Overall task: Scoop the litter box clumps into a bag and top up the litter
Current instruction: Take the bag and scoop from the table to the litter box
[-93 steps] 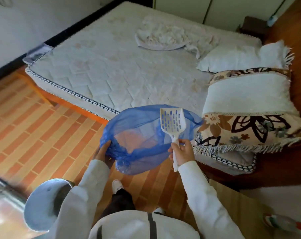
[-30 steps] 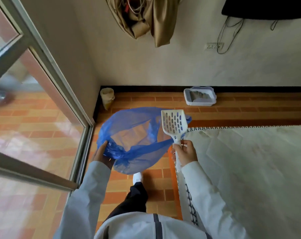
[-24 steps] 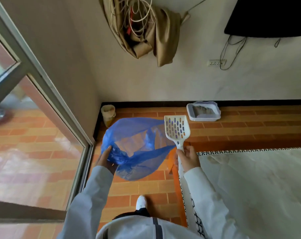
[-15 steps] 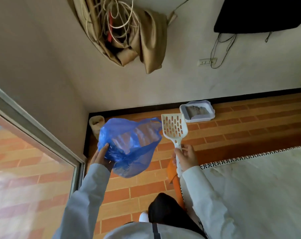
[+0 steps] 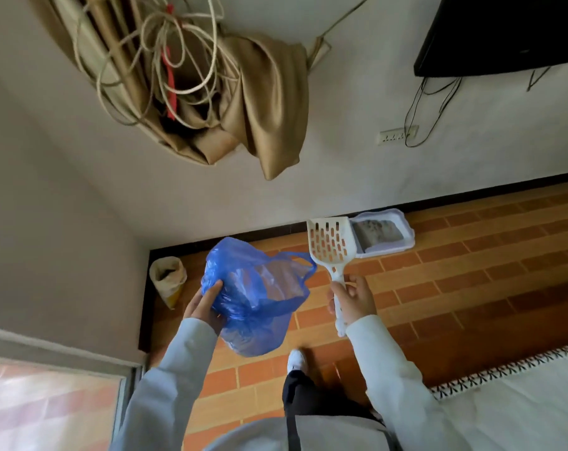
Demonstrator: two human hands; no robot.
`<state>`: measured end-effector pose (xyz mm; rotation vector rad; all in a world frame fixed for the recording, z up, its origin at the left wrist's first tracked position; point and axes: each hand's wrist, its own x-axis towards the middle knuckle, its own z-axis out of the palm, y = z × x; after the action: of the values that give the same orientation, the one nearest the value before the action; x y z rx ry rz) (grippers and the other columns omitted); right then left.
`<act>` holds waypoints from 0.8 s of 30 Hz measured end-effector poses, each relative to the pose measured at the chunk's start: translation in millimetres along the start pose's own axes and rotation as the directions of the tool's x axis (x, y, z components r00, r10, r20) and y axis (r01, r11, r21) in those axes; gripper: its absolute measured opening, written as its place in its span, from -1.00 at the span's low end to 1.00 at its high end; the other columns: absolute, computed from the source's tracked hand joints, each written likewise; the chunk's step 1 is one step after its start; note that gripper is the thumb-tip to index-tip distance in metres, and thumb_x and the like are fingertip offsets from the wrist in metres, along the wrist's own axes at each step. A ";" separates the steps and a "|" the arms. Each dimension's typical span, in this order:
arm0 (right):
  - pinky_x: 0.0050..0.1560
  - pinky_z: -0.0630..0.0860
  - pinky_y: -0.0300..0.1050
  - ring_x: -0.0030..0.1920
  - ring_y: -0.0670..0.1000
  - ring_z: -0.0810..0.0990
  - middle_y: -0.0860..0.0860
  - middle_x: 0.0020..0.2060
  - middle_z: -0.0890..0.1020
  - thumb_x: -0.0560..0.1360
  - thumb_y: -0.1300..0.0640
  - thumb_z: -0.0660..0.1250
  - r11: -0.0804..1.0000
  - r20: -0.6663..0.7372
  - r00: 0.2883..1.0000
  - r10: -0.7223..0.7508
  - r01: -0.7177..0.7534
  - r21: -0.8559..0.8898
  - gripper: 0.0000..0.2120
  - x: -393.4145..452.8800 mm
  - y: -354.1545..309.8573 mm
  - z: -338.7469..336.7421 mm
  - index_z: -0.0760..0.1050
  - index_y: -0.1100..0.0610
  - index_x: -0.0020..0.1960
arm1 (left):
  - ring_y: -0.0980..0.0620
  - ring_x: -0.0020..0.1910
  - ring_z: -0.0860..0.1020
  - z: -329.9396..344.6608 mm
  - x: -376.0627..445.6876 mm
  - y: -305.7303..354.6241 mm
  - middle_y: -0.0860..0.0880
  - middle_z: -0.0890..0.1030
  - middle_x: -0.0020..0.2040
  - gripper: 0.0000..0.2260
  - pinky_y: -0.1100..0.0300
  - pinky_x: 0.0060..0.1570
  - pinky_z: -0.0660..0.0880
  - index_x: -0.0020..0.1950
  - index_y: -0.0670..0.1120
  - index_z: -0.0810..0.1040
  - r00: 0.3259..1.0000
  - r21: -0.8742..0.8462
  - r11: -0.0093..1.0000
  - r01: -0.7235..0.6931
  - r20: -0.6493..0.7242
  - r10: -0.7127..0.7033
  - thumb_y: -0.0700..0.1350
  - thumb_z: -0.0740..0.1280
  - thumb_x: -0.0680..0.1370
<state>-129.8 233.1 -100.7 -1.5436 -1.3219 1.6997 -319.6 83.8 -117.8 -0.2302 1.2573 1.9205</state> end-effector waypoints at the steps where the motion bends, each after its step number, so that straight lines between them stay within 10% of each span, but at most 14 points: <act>1: -0.47 0.36 -0.20 -0.50 0.06 0.39 0.14 -0.34 0.55 0.52 0.30 0.26 1.000 -0.009 1.000 0.000 0.000 0.002 -0.82 17.2 -9.8 2.4 0.38 0.27 0.11 | 0.00 -0.28 0.66 14.0 16.1 2.8 -0.02 0.70 -0.24 -0.89 0.12 -0.32 0.61 -0.01 -0.13 0.56 1.000 0.006 1.000 0.011 0.000 -0.011 -0.26 0.25 0.56; 5: -0.55 0.33 -0.27 -0.52 0.04 0.36 0.12 -0.40 0.51 0.51 0.35 0.23 1.000 -0.045 0.999 0.009 -0.008 0.023 -0.90 73.0 -44.3 5.1 0.37 0.23 0.00 | -0.01 -0.25 0.66 67.7 71.3 11.1 -0.02 0.70 -0.22 -0.89 0.16 -0.35 0.59 -0.01 -0.11 0.58 0.997 0.055 0.997 0.044 0.064 -0.048 -0.20 0.38 0.47; 8: -0.47 0.36 -0.20 -0.50 0.07 0.38 0.14 -0.38 0.53 0.51 0.33 0.25 1.000 -0.068 0.998 0.002 -0.001 0.018 -0.90 109.3 -62.6 4.4 0.37 0.22 0.00 | -0.06 -0.19 0.67 107.1 105.3 18.0 -0.06 0.70 -0.16 -0.39 0.07 -0.24 0.62 -0.02 -0.10 0.62 0.989 0.103 0.992 0.072 0.118 -0.084 -0.01 0.67 -0.02; 12: -0.46 0.40 -0.23 -0.47 0.03 0.42 0.15 -0.34 0.54 0.52 0.30 0.27 0.996 -0.110 0.992 0.055 -0.047 0.070 -0.88 153.1 -80.9 1.1 0.39 0.21 0.03 | -0.04 -0.21 0.65 154.4 149.9 16.6 -0.02 0.70 -0.24 -0.92 0.14 -0.34 0.61 -0.04 -0.11 0.59 0.982 0.106 0.990 0.092 0.152 -0.107 -0.21 0.38 0.47; 15: -0.55 0.38 -0.33 -0.51 -0.03 0.44 0.12 -0.35 0.52 0.51 0.33 0.27 0.993 -0.169 0.984 0.063 -0.045 0.110 -0.89 182.6 -93.1 -1.5 0.38 0.18 -0.01 | 0.00 -0.28 0.67 185.1 184.3 15.5 -0.03 0.70 -0.26 -0.94 0.14 -0.37 0.60 -0.07 -0.12 0.59 0.974 0.121 0.986 0.113 0.183 -0.135 -0.23 0.36 0.48; 20: -0.54 0.41 -0.25 -0.47 0.02 0.44 0.09 -0.37 0.53 0.50 0.33 0.30 0.988 -0.259 0.962 0.085 -0.047 0.150 -0.85 233.2 -112.6 -7.8 0.37 0.13 -0.07 | -0.11 -0.08 0.63 239.0 239.2 17.0 -0.11 0.68 -0.09 -0.35 0.07 -0.24 0.61 0.07 -0.14 0.57 0.939 0.193 0.966 0.174 0.263 -0.221 -0.05 0.65 0.03; 24: -0.43 0.40 -0.14 -0.47 0.06 0.46 0.12 -0.39 0.54 0.51 0.32 0.28 0.989 -0.306 0.949 0.074 -0.030 0.147 -0.87 272.2 -123.9 -13.9 0.35 0.20 0.00 | -0.11 -0.03 0.59 285.1 277.2 11.5 -0.07 0.69 -0.13 -0.86 0.15 -0.28 0.61 0.06 -0.13 0.55 0.916 0.215 0.957 0.193 0.310 -0.254 -0.19 0.32 0.51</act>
<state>-213.0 520.1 -117.7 -1.6922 -0.9871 1.4692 -433.7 464.8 -121.5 0.0468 1.1128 1.5593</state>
